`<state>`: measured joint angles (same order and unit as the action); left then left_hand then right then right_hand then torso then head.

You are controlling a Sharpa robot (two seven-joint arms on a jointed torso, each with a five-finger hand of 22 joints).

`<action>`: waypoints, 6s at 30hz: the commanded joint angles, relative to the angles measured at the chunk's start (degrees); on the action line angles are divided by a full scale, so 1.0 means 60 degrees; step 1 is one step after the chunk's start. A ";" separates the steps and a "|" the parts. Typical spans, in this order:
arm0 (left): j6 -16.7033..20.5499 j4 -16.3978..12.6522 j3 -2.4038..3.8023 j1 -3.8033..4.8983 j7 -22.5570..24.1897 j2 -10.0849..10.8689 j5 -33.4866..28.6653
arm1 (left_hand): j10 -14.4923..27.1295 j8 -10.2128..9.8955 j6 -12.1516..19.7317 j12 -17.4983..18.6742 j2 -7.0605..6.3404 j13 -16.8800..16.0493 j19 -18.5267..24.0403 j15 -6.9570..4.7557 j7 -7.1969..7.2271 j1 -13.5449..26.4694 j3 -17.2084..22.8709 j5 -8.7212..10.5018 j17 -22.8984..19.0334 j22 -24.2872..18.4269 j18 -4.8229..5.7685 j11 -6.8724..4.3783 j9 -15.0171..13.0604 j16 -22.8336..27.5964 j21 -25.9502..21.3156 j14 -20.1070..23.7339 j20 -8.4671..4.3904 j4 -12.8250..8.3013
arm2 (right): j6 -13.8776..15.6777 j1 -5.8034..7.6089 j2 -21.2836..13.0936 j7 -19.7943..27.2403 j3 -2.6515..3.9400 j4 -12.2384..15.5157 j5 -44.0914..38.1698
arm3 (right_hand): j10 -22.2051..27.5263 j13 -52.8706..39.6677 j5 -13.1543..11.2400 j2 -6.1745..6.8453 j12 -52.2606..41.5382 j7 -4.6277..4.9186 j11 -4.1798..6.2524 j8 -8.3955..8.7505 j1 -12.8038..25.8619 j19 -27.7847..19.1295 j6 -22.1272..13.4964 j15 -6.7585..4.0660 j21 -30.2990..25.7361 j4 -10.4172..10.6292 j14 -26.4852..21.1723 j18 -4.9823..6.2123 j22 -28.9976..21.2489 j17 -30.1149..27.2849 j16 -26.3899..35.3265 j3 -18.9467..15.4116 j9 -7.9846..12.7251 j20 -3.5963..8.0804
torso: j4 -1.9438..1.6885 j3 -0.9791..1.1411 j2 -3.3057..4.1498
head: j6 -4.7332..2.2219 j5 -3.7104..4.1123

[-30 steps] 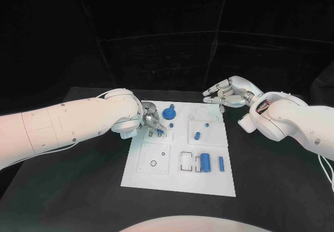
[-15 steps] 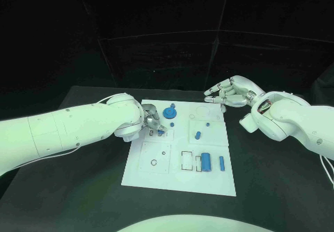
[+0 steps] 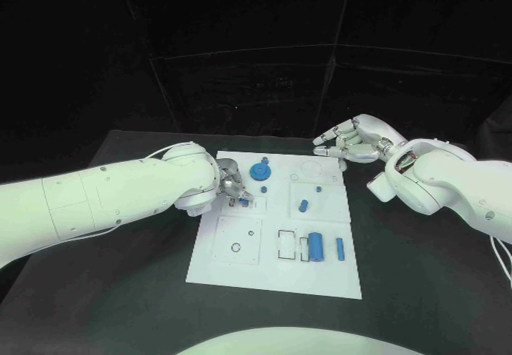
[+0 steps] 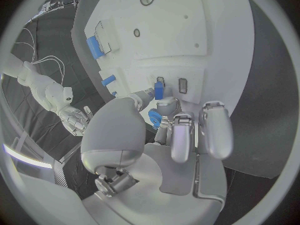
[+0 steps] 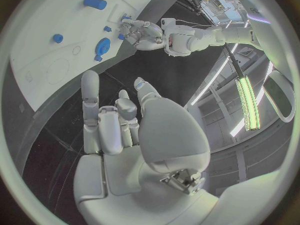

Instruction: Assemble the parts on the task board

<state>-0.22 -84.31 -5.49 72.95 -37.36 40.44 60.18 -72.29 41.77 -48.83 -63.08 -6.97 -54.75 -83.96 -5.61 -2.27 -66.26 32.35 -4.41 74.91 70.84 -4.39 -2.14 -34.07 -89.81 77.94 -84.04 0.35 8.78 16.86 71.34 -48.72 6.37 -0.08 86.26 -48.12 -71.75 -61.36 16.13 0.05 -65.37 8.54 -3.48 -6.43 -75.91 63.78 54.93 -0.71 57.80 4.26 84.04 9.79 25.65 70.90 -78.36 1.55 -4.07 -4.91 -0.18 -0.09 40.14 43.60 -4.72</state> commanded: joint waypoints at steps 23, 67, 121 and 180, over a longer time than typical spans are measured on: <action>-0.0539 -0.0067 -0.0006 -0.0001 -0.0227 0.0044 0.0166 | -0.0108 0.0101 -0.0047 -0.0076 0.0007 -0.0038 -0.0155 -0.0001 0.0050 0.0150 0.1412 0.0059 0.2515 0.0014 0.0112 0.0007 -0.0033 -0.0031 0.0048 -0.0993 0.0036 -0.1411 | -0.0092 0.0019 0.0026 0.0083 0.0006 -0.0019 -0.0004 | 0.0070 0.0021 0.0062 -0.0014 0.0044 -0.0016 0.0021 -0.0064 0.0072 -0.0067 0.0040 -0.0066 -0.0054 0.0030 0.0323 0.0131 -0.0010 -0.0006 0.0022 -0.0026 0.0017 -0.0013 | -0.0005 0.0011 0.0003 | 0.0048 -0.0012; -0.0748 0.0557 -0.0004 0.0005 -0.0128 -0.0351 0.0163 | -0.0315 0.0341 -0.0594 -0.0517 -0.0163 -0.0438 -0.0259 -0.0102 0.0218 0.2027 -0.2728 0.0165 0.2515 0.0429 0.0175 -0.0110 -0.0249 -0.0031 0.0225 -0.0993 -0.0061 -0.0066 | -0.0276 0.0021 0.0030 -0.0046 0.0005 -0.0041 -0.0005 | 0.0287 0.0336 0.0074 -0.0001 0.0320 -0.0016 0.0017 -0.0071 0.0175 -0.0104 0.0015 -0.0062 -0.0144 0.0123 0.0246 0.0134 -0.0084 -0.0335 0.0268 -0.0086 0.0023 -0.0017 | -0.0005 0.0003 -0.0003 | 0.0081 0.0085; -0.3817 0.4411 0.0431 0.0972 0.0653 -0.1738 0.0242 | 0.0366 -0.0695 0.0162 -0.0005 0.0973 0.0345 -0.0017 0.0223 -0.0248 0.0776 -0.6190 0.0283 0.2515 -0.0146 0.0045 0.0279 0.0619 -0.0031 -0.0336 -0.0993 0.0230 0.1301 | -0.0309 0.0014 0.0330 -0.0003 0.0002 -0.0362 -0.0005 | 0.0402 0.0528 0.0098 -0.0037 0.0481 -0.0016 0.0017 -0.0076 0.0224 -0.0128 -0.0022 -0.0062 -0.0245 0.0209 0.0197 0.0135 -0.0147 -0.0538 0.0453 -0.0119 0.0026 -0.0021 | -0.0005 0.0006 -0.0002 | 0.0018 0.0004; -0.3875 0.4754 0.0330 0.0782 0.1333 -0.2025 0.0037 | 0.0224 -0.0789 0.0033 0.0011 0.2329 0.0307 -0.0034 0.0090 -0.0143 -0.2132 -0.3607 0.0265 0.2515 -0.0026 0.0055 0.0135 0.1041 -0.0031 -0.0343 -0.0993 0.0104 -0.0850 | -0.0370 0.0014 0.0374 -0.0022 0.0002 -0.0407 -0.0016 | 0.0396 0.0533 0.0160 -0.0070 0.0478 -0.0016 0.0020 -0.0083 0.0180 -0.0119 -0.0027 -0.0065 -0.0273 0.0208 0.0201 0.0136 -0.0167 -0.0558 0.0480 -0.0094 0.0025 -0.0019 | -0.0009 0.0016 -0.0012 | 0.0106 0.0004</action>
<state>-24.53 -55.58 -3.50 77.62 -30.95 28.10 61.29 -70.61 36.55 -48.52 -63.28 7.31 -53.00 -83.99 -4.91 -2.94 -79.22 5.38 -2.43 74.93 70.74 -4.40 -1.32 -27.83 -89.81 76.12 -84.17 1.35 7.87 15.09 71.32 -46.49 5.96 -0.11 83.79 -48.17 -69.70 -58.21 16.88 -0.02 -62.73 8.54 -3.48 -6.63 -74.94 63.45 54.93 -0.71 56.45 5.21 84.04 9.79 24.71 67.64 -75.69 0.93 -3.98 -4.98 -0.23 0.01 40.07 44.20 -4.74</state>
